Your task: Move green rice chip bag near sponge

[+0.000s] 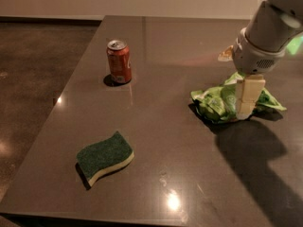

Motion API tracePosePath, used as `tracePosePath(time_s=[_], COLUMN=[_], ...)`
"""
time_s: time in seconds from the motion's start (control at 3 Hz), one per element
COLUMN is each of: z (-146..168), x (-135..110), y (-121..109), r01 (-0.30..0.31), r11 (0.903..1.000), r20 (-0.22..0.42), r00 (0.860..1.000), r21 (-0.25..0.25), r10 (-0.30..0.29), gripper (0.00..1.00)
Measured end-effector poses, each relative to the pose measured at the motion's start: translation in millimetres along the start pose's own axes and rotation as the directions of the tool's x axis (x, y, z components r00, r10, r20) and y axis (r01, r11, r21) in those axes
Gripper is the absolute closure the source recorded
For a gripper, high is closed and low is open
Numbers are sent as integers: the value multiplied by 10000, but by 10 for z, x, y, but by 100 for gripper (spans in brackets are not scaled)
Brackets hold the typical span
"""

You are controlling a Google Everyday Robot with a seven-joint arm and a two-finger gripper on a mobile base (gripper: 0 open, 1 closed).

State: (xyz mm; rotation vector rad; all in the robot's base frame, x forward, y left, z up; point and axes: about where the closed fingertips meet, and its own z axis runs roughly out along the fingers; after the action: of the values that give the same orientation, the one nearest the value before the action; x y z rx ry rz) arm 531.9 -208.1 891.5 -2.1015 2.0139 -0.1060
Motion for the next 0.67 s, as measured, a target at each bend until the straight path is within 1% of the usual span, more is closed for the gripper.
tracePosePath(time_s=[0.33,0.67], z=[186,268], x=[-2,-25], y=[38,115], r01=[798,1329], r11=[9948,9847], r20=[-25,-153], r00=[9968,9907], r21=[-629,-1130], r10=[-801,-1354], gripper=[0,16])
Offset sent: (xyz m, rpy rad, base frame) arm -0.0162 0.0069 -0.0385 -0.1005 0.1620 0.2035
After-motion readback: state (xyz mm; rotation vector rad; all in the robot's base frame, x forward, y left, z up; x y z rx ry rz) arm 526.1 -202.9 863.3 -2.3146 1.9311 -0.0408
